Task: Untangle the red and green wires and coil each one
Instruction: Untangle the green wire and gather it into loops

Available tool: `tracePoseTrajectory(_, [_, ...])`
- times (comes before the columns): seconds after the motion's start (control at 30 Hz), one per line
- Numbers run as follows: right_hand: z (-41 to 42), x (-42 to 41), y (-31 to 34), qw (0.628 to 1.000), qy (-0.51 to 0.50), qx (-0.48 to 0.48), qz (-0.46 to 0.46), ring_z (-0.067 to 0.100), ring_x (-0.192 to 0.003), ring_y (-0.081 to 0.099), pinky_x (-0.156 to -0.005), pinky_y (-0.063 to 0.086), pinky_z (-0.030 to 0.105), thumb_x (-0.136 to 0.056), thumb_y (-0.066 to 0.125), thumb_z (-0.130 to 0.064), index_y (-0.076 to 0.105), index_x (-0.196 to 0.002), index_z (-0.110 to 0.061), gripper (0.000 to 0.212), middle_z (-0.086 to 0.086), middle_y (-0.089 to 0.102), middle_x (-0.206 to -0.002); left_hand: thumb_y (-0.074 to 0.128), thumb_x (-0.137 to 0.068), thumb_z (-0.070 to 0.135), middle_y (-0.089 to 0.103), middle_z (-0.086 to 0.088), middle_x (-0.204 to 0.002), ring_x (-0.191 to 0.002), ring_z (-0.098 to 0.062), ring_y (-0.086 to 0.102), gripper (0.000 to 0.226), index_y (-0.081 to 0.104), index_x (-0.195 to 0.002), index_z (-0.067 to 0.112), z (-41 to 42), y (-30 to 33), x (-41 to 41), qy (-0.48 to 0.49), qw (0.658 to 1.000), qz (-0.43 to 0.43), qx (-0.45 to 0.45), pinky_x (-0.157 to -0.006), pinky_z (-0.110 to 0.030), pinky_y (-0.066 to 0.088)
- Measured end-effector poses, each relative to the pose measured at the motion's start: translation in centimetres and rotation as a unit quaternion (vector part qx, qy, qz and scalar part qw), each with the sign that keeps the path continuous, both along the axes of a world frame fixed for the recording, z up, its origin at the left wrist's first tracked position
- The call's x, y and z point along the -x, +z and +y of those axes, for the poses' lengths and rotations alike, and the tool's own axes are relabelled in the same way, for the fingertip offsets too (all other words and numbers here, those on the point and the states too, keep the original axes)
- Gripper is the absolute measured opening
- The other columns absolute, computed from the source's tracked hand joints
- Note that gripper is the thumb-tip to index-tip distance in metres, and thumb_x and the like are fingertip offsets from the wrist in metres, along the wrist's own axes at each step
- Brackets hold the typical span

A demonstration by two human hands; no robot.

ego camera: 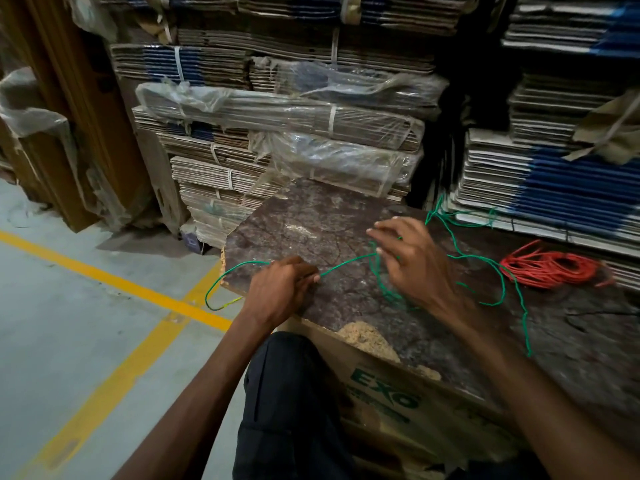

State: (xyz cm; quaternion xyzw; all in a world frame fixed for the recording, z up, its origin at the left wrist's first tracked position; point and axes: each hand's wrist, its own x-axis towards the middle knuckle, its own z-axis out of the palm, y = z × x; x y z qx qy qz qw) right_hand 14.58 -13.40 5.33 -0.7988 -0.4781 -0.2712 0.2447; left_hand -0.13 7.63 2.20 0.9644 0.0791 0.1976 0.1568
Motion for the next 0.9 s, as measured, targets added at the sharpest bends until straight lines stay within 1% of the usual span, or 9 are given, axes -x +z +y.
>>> tracePoseTrajectory(0.1, [0.3,1.7,-0.1,0.997,0.076,0.010,0.000,0.025,-0.103,0.058,-0.094,0.045,0.032,-0.090,0.063,-0.022,0.071,-0.116,-0.016,0.028,0.000,0.068,-0.107,0.044,-0.092,0.051,0.066,0.006,-0.094,-0.085,-0.025,0.065,0.033,0.069,-0.101,0.032,-1.0,1.2,-0.4,-0.008,0.999,-0.041,0.023,-0.060,-0.037,0.050])
tracePoseTrajectory(0.2, [-0.3,2.3,0.1,0.998,0.056,0.021,-0.004,0.022,-0.088,0.057,-0.075,0.044,0.029,-0.089,0.064,-0.031,0.073,-0.111,-0.024,0.025,-0.003,0.065,-0.093,0.048,-0.091,0.052,0.071,0.008,-0.094,-0.084,-0.020,0.067,0.031,0.071,-0.101,0.033,-1.7,2.3,-0.5,-0.021,0.995,-0.077,0.058,-0.060,-0.036,0.051])
tracePoseTrajectory(0.27, [-0.8,1.9,0.5,0.999,0.036,0.010,-0.014,0.021,-0.084,0.055,-0.070,0.042,0.029,-0.089,0.064,-0.032,0.075,-0.103,-0.026,0.019,-0.005,0.063,-0.086,0.051,-0.090,0.051,0.073,0.010,-0.093,-0.085,-0.015,0.068,0.029,0.071,-0.100,0.033,-2.1,2.9,-0.6,-0.032,0.993,-0.087,0.072,-0.062,-0.036,0.053])
tracePoseTrajectory(0.43, [-2.5,-0.2,2.2,0.997,-0.032,-0.069,0.030,0.022,-0.083,0.054,-0.072,0.042,0.029,-0.087,0.068,-0.028,0.077,-0.093,-0.023,0.012,-0.004,0.065,-0.081,0.051,-0.087,0.054,0.072,0.009,-0.087,-0.084,-0.012,0.068,0.031,0.070,-0.100,0.033,-2.4,3.3,-0.8,-0.058,0.993,-0.021,0.096,-0.066,-0.038,0.054])
tracePoseTrajectory(0.53, [-3.6,-1.2,3.1,0.984,-0.101,-0.128,0.077,0.020,-0.081,0.053,-0.071,0.034,0.025,-0.085,0.070,-0.022,0.077,-0.093,-0.021,0.011,-0.001,0.067,-0.082,0.057,-0.091,0.042,0.073,0.010,-0.088,-0.087,-0.015,0.068,0.021,0.069,-0.104,0.032,-2.6,3.5,-0.5,-0.058,0.995,-0.009,0.079,-0.069,-0.037,0.054])
tracePoseTrajectory(0.63, [-4.8,-2.3,3.7,0.965,-0.167,-0.158,0.127,0.024,-0.087,0.058,-0.073,0.038,0.028,-0.085,0.068,-0.023,0.077,-0.095,-0.023,0.014,0.000,0.069,-0.087,0.057,-0.094,0.034,0.072,0.007,-0.087,-0.089,-0.021,0.067,0.016,0.069,-0.104,0.031,-2.0,3.5,-0.2,-0.018,0.998,0.018,0.057,-0.069,-0.037,0.053])
tracePoseTrajectory(0.77, [-5.0,-1.7,4.0,0.987,-0.142,-0.043,0.059,0.032,-0.107,0.056,-0.094,0.039,0.031,-0.081,0.070,-0.015,0.069,-0.118,-0.019,0.036,0.005,0.066,-0.110,0.057,-0.095,0.036,0.071,0.004,-0.079,-0.078,-0.024,0.067,0.016,0.071,-0.101,0.033,-1.8,4.0,-0.2,0.001,0.998,0.009,0.069,-0.062,-0.037,0.052])
tracePoseTrajectory(0.83, [-4.3,-0.3,4.1,0.997,-0.079,0.022,-0.009,0.034,-0.124,0.047,-0.107,0.036,0.044,-0.076,0.072,-0.016,0.061,-0.129,-0.015,0.054,0.007,0.059,-0.127,0.057,-0.095,0.035,0.070,0.006,-0.075,-0.071,-0.020,0.066,0.016,0.072,-0.097,0.030,-2.5,4.6,-0.6,-0.007,0.996,-0.001,0.094,-0.061,-0.037,0.053])
tracePoseTrajectory(0.9, [-3.5,1.2,4.3,0.991,-0.051,0.105,-0.061,0.033,-0.133,0.041,-0.111,0.028,0.060,-0.070,0.077,-0.021,0.057,-0.134,-0.017,0.067,0.005,0.055,-0.134,0.054,-0.093,0.040,0.070,0.006,-0.072,-0.064,-0.014,0.066,0.023,0.072,-0.092,0.025,-2.9,4.9,-1.0,-0.011,0.992,-0.012,0.127,-0.062,-0.039,0.054])
